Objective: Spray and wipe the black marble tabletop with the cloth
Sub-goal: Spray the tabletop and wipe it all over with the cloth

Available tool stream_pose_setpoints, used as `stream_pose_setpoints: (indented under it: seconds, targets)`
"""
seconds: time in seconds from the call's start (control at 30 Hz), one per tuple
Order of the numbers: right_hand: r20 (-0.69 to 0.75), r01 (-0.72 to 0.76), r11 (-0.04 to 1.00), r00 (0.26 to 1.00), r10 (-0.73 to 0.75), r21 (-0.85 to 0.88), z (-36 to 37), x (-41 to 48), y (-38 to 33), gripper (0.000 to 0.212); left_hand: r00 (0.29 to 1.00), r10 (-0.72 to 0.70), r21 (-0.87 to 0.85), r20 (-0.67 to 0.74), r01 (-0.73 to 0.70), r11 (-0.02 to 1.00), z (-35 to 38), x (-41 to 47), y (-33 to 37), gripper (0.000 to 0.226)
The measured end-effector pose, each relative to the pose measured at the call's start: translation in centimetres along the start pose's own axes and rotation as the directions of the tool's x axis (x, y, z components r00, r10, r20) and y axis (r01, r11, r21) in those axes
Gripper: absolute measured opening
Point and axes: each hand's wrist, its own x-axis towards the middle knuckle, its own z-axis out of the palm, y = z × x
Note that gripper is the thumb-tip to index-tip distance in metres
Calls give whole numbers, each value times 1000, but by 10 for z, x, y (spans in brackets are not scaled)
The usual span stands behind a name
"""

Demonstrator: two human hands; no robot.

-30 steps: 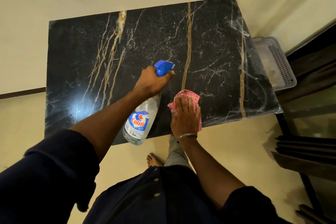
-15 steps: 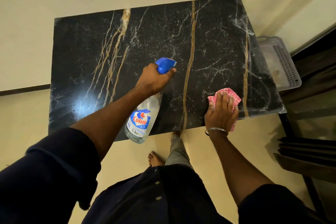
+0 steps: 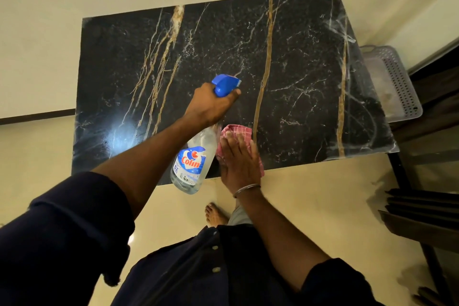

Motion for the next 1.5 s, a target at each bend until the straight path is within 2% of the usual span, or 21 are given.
stream_pose_setpoints:
  seconds: [0.03,0.1,0.27,0.43,0.5,0.63,0.77,0.83,0.97,1.13,1.2,1.27,1.4,1.43,1.5]
  targets:
    - [-18,-4,1000,1000,4,12,-1,0,15,69,1000,-2,-2,2,2,1000,1,0,-1,36]
    - [-52,-108,994,993,108,6,-9,1,50,58,1000,-2,-8,5,2,1000,4,1,-1,35]
    - [-104,-350,932,934,341,-89,-44,2,148,54,1000,10,-30,26,-9,1000,13,4,3,30]
    - [-140,-494,868,864,483,-57,-49,3,144,58,999,31,-25,34,-30,999,14,10,10,35]
    - [-112,-448,893,891,441,-50,-43,2,121,58,999,38,-31,24,-38,999,13,12,13,33]
    - [-26,-235,970,972,234,-67,-23,-8,76,58,998,48,-37,28,-47,998,13,14,15,33]
    - [58,2,996,998,3,-84,-33,-11,99,57,998,54,-21,37,-54,998,15,13,16,36]
    - [36,-22,995,999,26,-99,-43,-14,129,54,997,56,-22,50,-55,998,16,14,17,35]
    - [-57,-322,940,947,317,-113,-61,-15,189,52,995,74,-43,70,-71,997,22,16,20,33]
    - [-102,-417,905,907,409,-81,-64,-9,191,54,995,72,-52,76,-68,996,33,27,33,28]
    - [-72,-348,936,936,345,-47,-59,-9,177,54,995,72,-45,62,-69,997,42,33,40,29]
    - [8,-166,985,986,166,-53,-55,-13,172,54,995,76,-26,60,-74,997,52,40,49,31]
    - [138,113,987,986,-97,-115,-65,-12,205,57,994,74,-16,80,-73,997,69,53,68,32]
    - [146,122,984,984,-103,-131,-69,-13,217,58,994,73,-17,76,-72,997,72,57,72,33]
    - [94,0,991,995,13,-136,-77,-15,245,56,995,68,-13,71,-67,998,78,63,78,33]
